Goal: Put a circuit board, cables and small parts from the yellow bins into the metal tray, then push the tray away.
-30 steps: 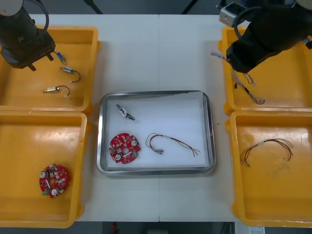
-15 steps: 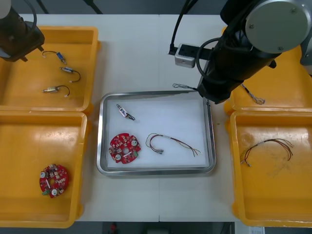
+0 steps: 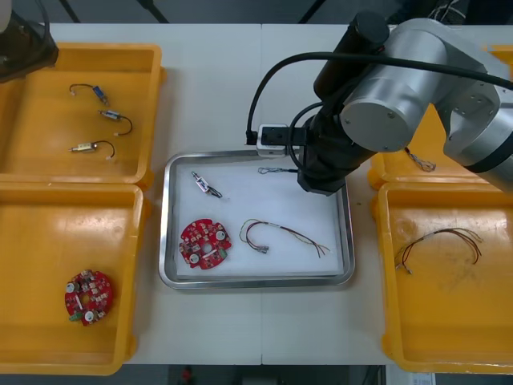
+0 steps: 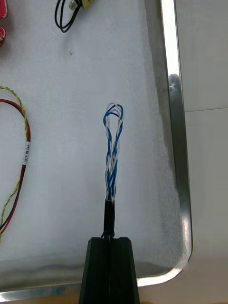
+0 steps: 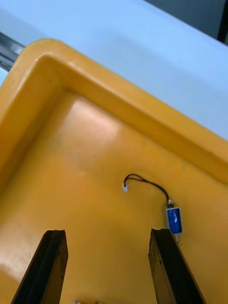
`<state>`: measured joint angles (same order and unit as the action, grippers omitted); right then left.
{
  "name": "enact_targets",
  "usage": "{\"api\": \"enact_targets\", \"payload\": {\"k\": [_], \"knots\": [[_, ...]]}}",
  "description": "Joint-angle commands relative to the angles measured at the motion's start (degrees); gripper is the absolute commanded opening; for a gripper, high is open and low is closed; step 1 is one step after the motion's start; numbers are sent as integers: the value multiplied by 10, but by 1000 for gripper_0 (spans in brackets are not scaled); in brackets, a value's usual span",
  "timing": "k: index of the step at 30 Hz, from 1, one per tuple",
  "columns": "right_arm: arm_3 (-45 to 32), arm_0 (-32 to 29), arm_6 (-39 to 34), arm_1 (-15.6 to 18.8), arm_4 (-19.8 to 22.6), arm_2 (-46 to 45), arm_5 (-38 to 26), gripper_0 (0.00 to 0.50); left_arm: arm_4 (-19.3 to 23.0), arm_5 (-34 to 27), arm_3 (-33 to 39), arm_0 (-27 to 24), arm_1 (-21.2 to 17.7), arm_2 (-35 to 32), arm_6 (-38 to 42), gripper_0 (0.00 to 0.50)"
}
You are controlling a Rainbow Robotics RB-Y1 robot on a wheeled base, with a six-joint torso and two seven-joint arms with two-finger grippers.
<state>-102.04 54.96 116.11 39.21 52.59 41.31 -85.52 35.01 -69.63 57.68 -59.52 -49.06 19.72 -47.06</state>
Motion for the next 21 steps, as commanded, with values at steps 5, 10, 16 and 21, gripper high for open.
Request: {"api": "enact_targets", "payload": {"k": [5, 10, 16, 21], "knots": [[79, 1, 104, -40, -23, 33, 66, 0, -26, 59, -55, -45, 51, -48, 33, 500], [102, 0, 101, -57, -40, 58, 104, 0, -28, 76, -92, -58, 72, -48, 47, 500], [105, 1, 96, -58, -38, 75, 119, 0, -29, 119, -113, -58, 90, -35, 65, 500], [105, 0, 93, -59, -32, 76, 119, 47, -35, 149, -129, -58, 102, -12, 78, 500]]}}
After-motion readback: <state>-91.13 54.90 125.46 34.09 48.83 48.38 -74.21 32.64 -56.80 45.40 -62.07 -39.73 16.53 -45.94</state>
